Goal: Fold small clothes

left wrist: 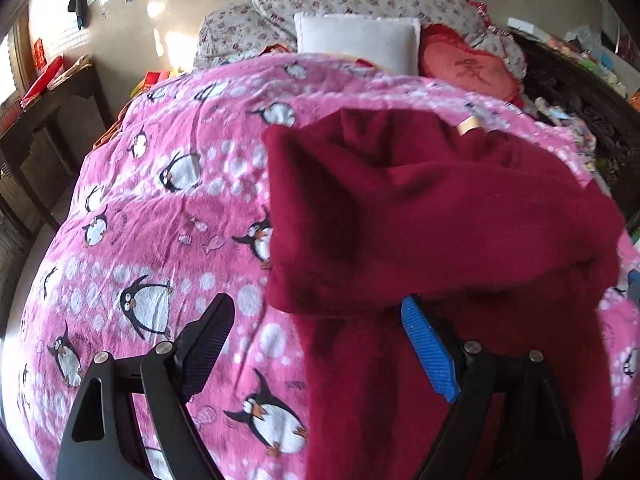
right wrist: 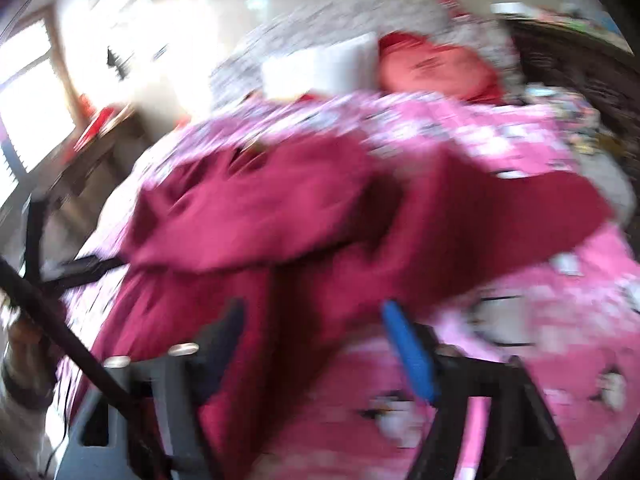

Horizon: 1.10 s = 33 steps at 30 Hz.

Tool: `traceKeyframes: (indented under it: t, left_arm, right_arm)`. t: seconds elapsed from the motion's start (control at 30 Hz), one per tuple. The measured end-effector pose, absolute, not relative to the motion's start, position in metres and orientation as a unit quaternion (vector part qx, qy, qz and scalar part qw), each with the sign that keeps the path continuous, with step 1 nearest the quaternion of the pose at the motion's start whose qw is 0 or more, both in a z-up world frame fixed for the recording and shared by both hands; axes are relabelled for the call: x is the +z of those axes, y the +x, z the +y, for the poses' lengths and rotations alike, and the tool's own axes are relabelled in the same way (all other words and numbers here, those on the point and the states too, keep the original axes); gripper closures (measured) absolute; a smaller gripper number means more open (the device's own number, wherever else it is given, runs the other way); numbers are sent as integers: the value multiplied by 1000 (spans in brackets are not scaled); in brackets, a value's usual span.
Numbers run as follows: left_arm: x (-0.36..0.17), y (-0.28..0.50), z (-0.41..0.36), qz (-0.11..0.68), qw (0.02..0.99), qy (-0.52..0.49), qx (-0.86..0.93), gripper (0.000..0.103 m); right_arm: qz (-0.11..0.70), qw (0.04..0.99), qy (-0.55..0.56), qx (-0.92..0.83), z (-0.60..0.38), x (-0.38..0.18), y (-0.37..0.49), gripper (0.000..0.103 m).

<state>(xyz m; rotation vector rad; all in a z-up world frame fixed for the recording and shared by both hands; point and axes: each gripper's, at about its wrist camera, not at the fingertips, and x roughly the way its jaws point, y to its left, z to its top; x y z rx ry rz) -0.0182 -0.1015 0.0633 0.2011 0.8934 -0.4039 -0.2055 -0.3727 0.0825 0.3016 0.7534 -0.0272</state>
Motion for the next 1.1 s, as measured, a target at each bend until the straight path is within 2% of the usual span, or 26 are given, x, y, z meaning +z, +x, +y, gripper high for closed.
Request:
traceKeyframes:
  t: [0.37, 0.6, 0.73, 0.8, 0.87, 1.0, 1.1]
  left_arm:
    - [68, -37, -166, 426, 865, 117, -238, 18]
    - [61, -34, -183, 438, 858, 117, -242, 18]
    - [59, -30, -181, 448, 855, 119, -233, 18]
    - [58, -29, -177, 447, 858, 123, -223, 18]
    - [57, -28, -174, 449, 858, 121, -220, 18]
    - [57, -25, -166, 449, 860, 111, -216, 18]
    - [57, -22, -159, 450, 860, 108, -215, 18]
  right_arm:
    - [348, 882, 230, -221, -514, 77, -225, 16]
    - [349, 841, 341, -232, -593, 47, -206, 16]
    - [325, 826, 398, -231, -620, 23, -192, 16]
    - [303, 830, 408, -228, -629, 19, -181, 36]
    - [308, 826, 417, -221, -635, 15, -173, 90]
    - [262, 842, 422, -212, -642, 34, -195, 92]
    - [249, 869, 331, -272, -641, 78, -225, 92]
